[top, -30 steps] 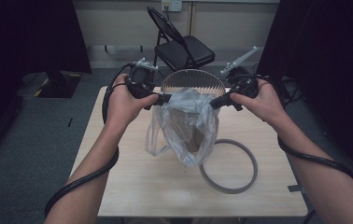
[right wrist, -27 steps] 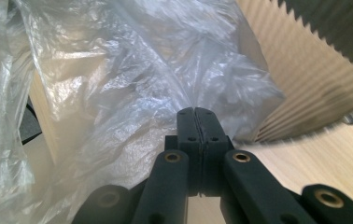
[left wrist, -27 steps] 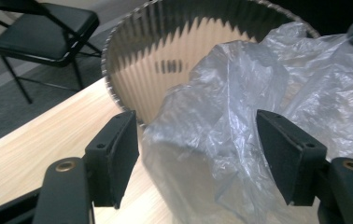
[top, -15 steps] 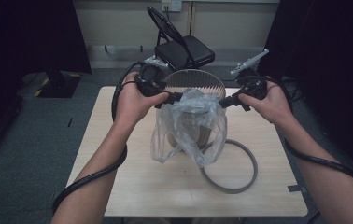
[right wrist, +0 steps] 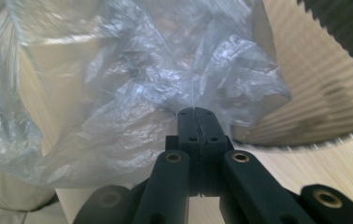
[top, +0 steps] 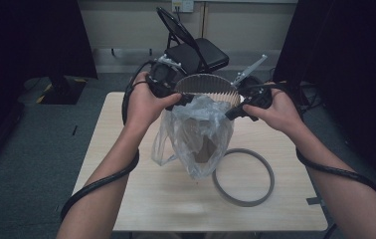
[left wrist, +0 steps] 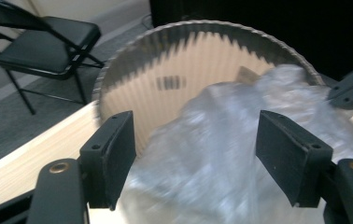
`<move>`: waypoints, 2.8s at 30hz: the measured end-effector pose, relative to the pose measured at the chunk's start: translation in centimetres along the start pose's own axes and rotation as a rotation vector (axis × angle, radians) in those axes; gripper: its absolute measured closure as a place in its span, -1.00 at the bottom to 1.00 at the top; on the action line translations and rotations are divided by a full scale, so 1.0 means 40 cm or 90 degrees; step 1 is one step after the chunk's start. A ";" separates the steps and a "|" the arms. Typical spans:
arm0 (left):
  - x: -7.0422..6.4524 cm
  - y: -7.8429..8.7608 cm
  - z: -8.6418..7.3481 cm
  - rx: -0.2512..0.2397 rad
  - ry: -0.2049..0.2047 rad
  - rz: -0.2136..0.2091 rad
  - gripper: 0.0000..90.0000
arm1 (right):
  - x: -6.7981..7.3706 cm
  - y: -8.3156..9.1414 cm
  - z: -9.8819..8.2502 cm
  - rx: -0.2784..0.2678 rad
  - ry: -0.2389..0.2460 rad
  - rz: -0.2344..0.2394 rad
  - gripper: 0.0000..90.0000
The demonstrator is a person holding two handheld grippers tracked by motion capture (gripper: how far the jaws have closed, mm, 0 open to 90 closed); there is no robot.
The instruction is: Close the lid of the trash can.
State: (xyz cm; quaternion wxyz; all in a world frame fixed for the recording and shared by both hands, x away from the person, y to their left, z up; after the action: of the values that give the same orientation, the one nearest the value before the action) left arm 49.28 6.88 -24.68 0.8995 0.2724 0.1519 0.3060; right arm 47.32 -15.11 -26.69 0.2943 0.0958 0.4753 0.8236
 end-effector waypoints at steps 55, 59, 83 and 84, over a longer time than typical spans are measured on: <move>0.175 -0.110 -0.088 0.052 0.099 0.009 1.00 | -0.249 -0.138 -0.073 -0.150 -0.232 -0.079 1.00; 0.179 -0.098 -0.098 0.053 0.084 -0.003 1.00 | -0.250 -0.152 -0.064 -0.168 -0.244 -0.052 1.00; 0.202 -0.010 -0.142 0.043 0.076 0.033 1.00 | -0.169 -0.237 -0.038 -0.123 -0.211 0.005 1.00; 0.203 -0.018 -0.146 0.045 0.080 0.026 1.00 | -0.167 -0.249 -0.040 -0.124 -0.214 0.007 1.00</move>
State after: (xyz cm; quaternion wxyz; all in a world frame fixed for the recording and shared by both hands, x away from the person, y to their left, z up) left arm 53.27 13.88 -30.69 0.8716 0.2869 0.2134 0.3353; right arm 55.94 -16.40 -35.06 0.3728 0.2055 0.3369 0.8398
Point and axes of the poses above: each handheld gripper's, and its own axes: y roughly backward along the jaws, z roughly out of its top, x roughly to its left, the point moved 5 cm from there along -y, roughly forward along the jaws, and after that the axes turned 9 degrees about -z, right-handed, at the moved point
